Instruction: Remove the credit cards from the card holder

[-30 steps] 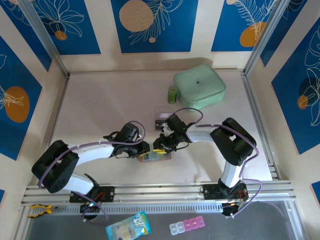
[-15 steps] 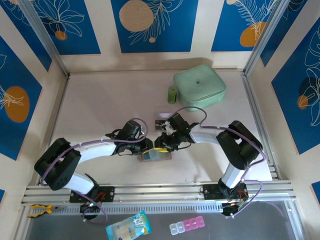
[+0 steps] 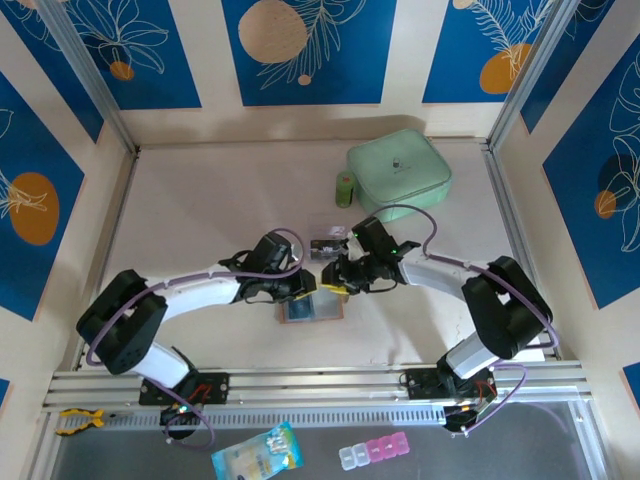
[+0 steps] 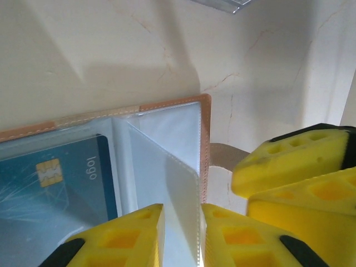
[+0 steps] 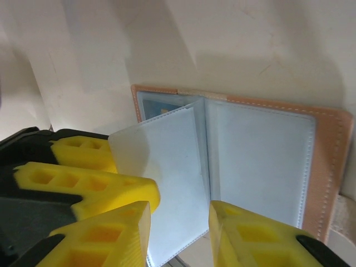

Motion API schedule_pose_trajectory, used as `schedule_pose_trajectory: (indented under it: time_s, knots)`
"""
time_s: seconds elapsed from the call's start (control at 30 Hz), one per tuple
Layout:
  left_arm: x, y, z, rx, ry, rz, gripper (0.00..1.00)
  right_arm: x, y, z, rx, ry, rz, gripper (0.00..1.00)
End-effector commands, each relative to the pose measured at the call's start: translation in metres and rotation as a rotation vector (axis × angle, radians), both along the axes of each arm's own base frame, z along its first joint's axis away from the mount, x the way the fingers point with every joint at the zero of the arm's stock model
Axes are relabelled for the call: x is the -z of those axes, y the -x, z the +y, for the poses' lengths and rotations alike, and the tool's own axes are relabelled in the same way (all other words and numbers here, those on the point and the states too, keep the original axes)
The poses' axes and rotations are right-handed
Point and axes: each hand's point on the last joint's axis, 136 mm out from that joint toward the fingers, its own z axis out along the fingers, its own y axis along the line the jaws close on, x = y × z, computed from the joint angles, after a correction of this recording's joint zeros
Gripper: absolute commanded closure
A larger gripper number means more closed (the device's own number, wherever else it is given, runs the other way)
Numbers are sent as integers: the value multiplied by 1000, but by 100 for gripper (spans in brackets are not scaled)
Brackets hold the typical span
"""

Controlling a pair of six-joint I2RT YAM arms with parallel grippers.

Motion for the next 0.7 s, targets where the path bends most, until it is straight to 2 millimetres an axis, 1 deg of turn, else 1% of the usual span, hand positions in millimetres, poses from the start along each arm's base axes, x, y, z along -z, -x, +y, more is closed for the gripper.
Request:
schedule_pose_trajectory:
  time_s: [0.0,0.2,0.3,0.4,0.67]
  knots:
    - [-3,2,-13,45,7,6,75,-2,6,-12,2,17,1,66]
    - [0,-1,-28,73,8,11,66,-7,2,-24,29,17,-15,66]
    - [4,-2,-34,81,7,17,63,-9,2,-28,35,18,-20,64]
    - [10,-2,-37,89,1,28,61,-10,1,-31,39,19,-23,64]
    - [28,2,-42,112,-6,62,60,-10,2,-32,47,19,-21,63]
